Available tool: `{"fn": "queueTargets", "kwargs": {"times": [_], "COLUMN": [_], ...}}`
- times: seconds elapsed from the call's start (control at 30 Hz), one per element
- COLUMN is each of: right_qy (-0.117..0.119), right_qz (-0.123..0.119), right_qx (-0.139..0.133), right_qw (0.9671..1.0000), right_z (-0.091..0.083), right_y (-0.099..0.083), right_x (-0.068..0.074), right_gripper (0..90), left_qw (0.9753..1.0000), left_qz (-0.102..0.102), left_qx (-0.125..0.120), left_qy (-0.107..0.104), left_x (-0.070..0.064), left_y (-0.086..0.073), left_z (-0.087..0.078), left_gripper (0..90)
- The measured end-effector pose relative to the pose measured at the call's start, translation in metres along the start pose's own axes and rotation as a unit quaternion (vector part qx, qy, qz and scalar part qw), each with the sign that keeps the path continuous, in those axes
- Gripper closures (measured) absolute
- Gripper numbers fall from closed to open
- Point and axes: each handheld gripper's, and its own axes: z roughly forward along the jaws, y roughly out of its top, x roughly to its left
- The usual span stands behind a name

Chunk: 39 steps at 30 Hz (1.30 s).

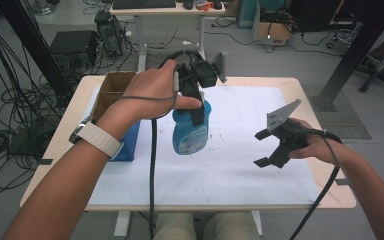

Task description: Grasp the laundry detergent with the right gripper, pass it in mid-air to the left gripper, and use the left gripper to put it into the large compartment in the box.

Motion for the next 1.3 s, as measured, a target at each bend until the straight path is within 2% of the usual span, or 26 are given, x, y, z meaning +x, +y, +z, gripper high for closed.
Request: {"fn": "queueTargets", "kwargs": {"times": [0.07, 0.13, 0.17, 0.23, 0.33, 0.4, 0.47, 0.5, 0.53, 0.63, 0.67, 0.77, 0.8, 0.87, 0.93, 0.97, 1.0, 1.03, 1.07, 1.1, 1.13, 1.2, 1.23, 1.27, 1.3], "right_qy": [-0.006, -0.010, -0.010, -0.018, -0.028, -0.036, -0.042, -0.050, -0.055, -0.064, -0.066, -0.072, -0.073, -0.075, -0.077, -0.077, -0.078, -0.086, -0.092, -0.093, -0.095, -0.099, -0.102, -0.104, -0.108], "right_qz": [-0.004, 0.004, 0.015, 0.020, 0.018, 0.021, 0.023, 0.029, 0.032, 0.040, 0.058, 0.057, 0.057, 0.058, 0.061, 0.062, 0.061, 0.068, 0.063, 0.064, 0.067, 0.075, 0.072, 0.080, 0.073], "right_qx": [0.010, 0.015, 0.019, 0.023, 0.021, 0.017, 0.021, 0.010, 0.005, 0.008, 0.022, 0.021, 0.019, 0.021, 0.020, 0.019, 0.019, 0.011, 0.012, 0.013, 0.009, 0.008, 0.009, 0.006, 0.008], "right_qw": [0.9999, 0.9998, 0.9997, 0.9994, 0.9992, 0.9990, 0.9986, 0.9983, 0.9980, 0.9971, 0.9958, 0.9956, 0.9955, 0.9953, 0.9950, 0.9949, 0.9949, 0.9939, 0.9937, 0.9935, 0.9932, 0.9922, 0.9922, 0.9914, 0.9915], "right_z": [-0.004, -0.007, -0.010, -0.014, -0.021, -0.024, -0.027, -0.027, -0.028, -0.031, -0.033, -0.034, -0.034, -0.033, -0.032, -0.032, -0.033, -0.033, -0.034, -0.036, -0.036, -0.037, -0.038, -0.038, -0.039], "right_y": [-0.003, -0.006, -0.008, -0.011, -0.014, -0.015, -0.015, -0.016, -0.016, -0.017, -0.017, -0.019, -0.020, -0.022, -0.024, -0.025, -0.025, -0.025, -0.026, -0.026, -0.026, -0.027, -0.028, -0.028, -0.029], "right_x": [-0.001, -0.002, -0.004, -0.008, -0.009, -0.010, -0.012, -0.012, -0.012, -0.012, -0.010, -0.009, -0.009, -0.010, -0.011, -0.012, -0.012, -0.012, -0.014, -0.015, -0.015, -0.016, -0.017, -0.017, -0.019], "right_gripper": [8.7, 8.7, 8.4, 8.1, 8.6, 8.6, 8.6, 8.6, 8.5, 8.3, 8.3, 8.3, 8.3, 8.3, 8.3, 8.3, 8.5, 8.7, 8.8, 9.3, 9.6, 9.6, 9.6, 9.6, 9.6], "left_qw": [0.9998, 0.9994, 0.9988, 0.9967, 0.9943, 0.9917, 0.9897, 0.9887, 0.9864, 0.9830, 0.9815, 0.9760, 0.9749, 0.9698, 0.9629, 0.9610, 0.9546, 0.9523, 0.9514, 0.9476, 0.9425, 0.9356, 0.9357, 0.9321, 0.9269], "left_qz": [-0.017, -0.034, -0.048, -0.079, -0.103, -0.123, -0.138, -0.145, -0.159, -0.178, -0.185, -0.212, -0.217, -0.238, -0.264, -0.270, -0.292, -0.299, -0.302, -0.314, -0.329, -0.348, -0.348, -0.358, -0.370], "left_qx": [0.006, 0.005, 0.000, -0.005, -0.012, -0.014, -0.006, -0.003, 0.000, 0.014, 0.020, 0.023, 0.022, 0.021, 0.016, 0.019, 0.019, 0.016, 0.011, 0.006, -0.003, -0.005, 0.000, -0.001, -0.004], "left_qy": [0.005, 0.005, 0.010, 0.016, 0.027, 0.033, 0.038, 0.039, 0.042, 0.043, 0.043, 0.044, 0.045, 0.048, 0.054, 0.055, 0.057, 0.059, 0.057, 0.059, 0.061, 0.059, 0.058, 0.057, 0.062], "left_x": [0.004, 0.011, 0.013, 0.019, 0.028, 0.032, 0.037, 0.040, 0.043, 0.051, 0.053, 0.062, 0.065, 0.070, 0.074, 0.077, 0.081, 0.084, 0.088, 0.090, 0.092, 0.099, 0.102, 0.105, 0.107], "left_y": [0.000, 0.000, 0.000, -0.001, -0.003, -0.003, -0.003, -0.003, -0.003, -0.004, -0.004, -0.007, -0.009, -0.012, -0.017, -0.019, -0.023, -0.026, -0.029, -0.031, -0.034, -0.042, -0.045, -0.048, -0.051], "left_z": [-0.007, -0.015, -0.019, -0.029, -0.042, -0.048, -0.055, -0.057, -0.060, -0.068, -0.071, -0.080, -0.083, -0.089, -0.095, -0.097, -0.101, -0.103, -0.105, -0.106, -0.107, -0.110, -0.112, -0.113, -0.113], "left_gripper": [37.4, 37.4, 37.4, 37.4, 37.4, 37.4, 37.4, 37.5, 37.5, 37.6, 37.6, 37.5, 37.6, 37.5, 37.5, 37.5, 37.5, 37.5, 37.5, 37.5, 37.5, 37.5, 37.5, 37.6, 37.5]}}
